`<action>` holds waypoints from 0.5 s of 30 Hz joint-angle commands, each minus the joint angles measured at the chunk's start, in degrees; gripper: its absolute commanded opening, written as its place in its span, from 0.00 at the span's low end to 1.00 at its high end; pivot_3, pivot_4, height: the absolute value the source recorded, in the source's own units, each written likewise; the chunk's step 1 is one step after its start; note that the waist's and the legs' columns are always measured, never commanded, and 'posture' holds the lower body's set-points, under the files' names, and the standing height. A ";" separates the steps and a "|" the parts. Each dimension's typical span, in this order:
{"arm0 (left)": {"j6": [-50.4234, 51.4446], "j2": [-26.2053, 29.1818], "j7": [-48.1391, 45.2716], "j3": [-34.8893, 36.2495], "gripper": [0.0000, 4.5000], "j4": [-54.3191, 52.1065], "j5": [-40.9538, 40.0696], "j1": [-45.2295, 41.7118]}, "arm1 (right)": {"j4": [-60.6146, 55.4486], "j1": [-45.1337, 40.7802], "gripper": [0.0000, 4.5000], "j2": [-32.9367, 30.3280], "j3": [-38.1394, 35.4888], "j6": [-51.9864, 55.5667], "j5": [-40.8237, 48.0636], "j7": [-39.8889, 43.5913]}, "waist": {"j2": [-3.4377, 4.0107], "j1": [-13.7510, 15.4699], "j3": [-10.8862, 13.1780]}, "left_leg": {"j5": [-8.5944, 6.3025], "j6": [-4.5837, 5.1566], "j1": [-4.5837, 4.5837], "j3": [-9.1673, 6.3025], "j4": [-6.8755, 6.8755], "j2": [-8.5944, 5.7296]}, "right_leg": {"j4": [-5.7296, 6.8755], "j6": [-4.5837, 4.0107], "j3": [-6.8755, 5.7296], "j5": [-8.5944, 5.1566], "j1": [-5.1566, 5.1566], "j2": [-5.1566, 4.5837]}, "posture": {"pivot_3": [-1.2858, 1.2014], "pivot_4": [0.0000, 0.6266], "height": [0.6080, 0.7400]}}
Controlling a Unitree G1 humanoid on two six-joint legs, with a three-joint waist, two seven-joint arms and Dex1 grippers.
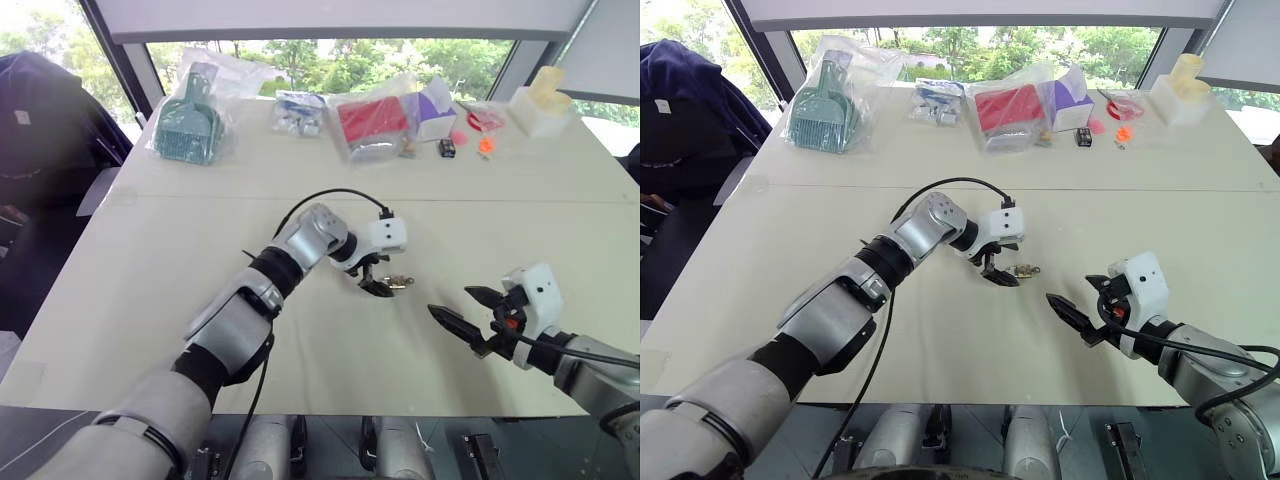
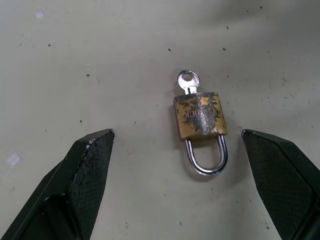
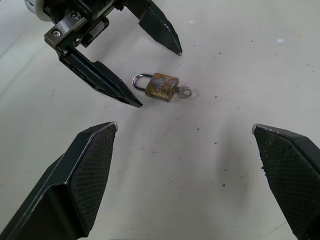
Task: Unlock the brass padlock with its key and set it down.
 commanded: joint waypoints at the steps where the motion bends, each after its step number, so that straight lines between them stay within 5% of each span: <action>1: 0.09 -1.93 0.59 0.32 0.95 1.47 2.09 0.10 | -1.12 -0.85 0.99 0.85 -0.02 -1.68 -0.22 -0.68 | 0.00 0.00 -0.01 | 0.00 0.00 0.00 -0.01 0.01 0.00 | 0.00 0.00 0.00 0.00 0.01 0.00 | 0.52 0.24 0.96; 3: 0.35 -2.19 0.12 0.52 0.95 1.23 2.84 0.59 | -0.79 -1.23 0.99 0.97 0.21 -1.89 -0.46 -0.80 | 0.00 -0.01 -0.01 | 0.00 0.00 0.01 -0.01 0.01 0.00 | 0.00 0.00 0.00 0.00 0.03 0.00 | 0.52 0.24 0.96; 6: 0.17 -1.87 -0.57 0.04 0.77 -0.05 4.18 1.71 | -0.31 -1.72 1.00 0.91 0.41 -2.18 -0.60 -0.94 | 0.00 -0.06 -0.01 | 0.00 0.00 0.02 -0.02 0.02 0.00 | 0.00 0.00 -0.01 0.00 0.04 0.00 | 0.52 0.24 0.96; 13: -3.63 0.44 0.73 -1.94 0.20 -6.01 8.24 6.55 | 1.19 -2.97 1.00 0.78 1.43 -2.94 -1.39 -0.72 | -0.02 -0.11 -0.06 | -0.01 0.01 0.12 -0.03 0.03 0.00 | -0.01 0.00 -0.01 0.00 0.15 -0.01 | 0.52 0.24 0.96; 15: -3.68 1.01 0.39 -2.06 0.17 -7.62 8.72 7.53 | 1.60 -3.41 1.00 0.74 1.87 -3.12 -1.56 -0.69 | -0.02 -0.13 -0.07 | -0.01 0.01 0.13 -0.03 0.05 0.00 | 0.00 -0.01 -0.01 0.00 0.17 -0.02 | 0.52 0.24 0.96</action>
